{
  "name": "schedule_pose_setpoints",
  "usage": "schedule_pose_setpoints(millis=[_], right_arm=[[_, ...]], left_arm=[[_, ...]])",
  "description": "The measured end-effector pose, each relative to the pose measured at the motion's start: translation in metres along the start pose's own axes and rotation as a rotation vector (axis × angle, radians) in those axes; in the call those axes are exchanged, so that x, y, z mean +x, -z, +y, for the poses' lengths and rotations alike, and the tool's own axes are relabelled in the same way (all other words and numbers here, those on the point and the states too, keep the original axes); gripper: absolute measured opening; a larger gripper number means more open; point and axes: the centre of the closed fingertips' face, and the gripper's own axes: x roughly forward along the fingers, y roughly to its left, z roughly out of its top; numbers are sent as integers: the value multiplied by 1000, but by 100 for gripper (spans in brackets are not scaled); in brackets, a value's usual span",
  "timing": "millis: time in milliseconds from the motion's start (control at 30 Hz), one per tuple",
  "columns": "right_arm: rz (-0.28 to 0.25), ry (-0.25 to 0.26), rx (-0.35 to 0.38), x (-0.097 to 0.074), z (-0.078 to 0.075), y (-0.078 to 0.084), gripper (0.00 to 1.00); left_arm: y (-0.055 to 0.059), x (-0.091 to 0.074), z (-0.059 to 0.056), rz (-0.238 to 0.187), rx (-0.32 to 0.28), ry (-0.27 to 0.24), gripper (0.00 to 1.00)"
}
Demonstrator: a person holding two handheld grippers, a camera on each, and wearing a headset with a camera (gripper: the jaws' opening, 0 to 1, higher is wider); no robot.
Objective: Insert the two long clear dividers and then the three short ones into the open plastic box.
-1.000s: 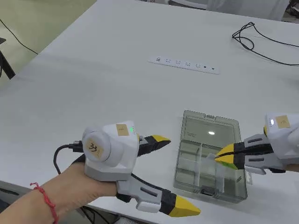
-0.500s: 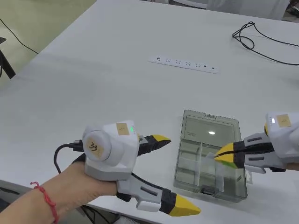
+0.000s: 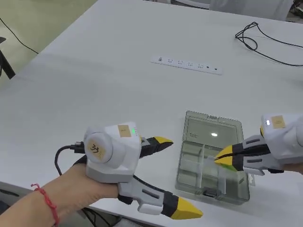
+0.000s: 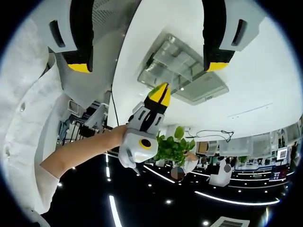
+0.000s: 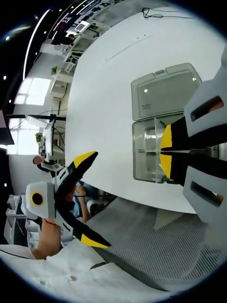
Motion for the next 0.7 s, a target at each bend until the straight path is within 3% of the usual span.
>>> schedule_pose_setpoints(millis=[267, 700], right_arm=[[62, -4, 10, 15, -3, 15, 2], [98, -15, 22, 21, -7, 27, 2]], left_arm=[[4, -3, 1, 7, -2, -4, 99], [3, -3, 2, -2, -2, -7, 99]])
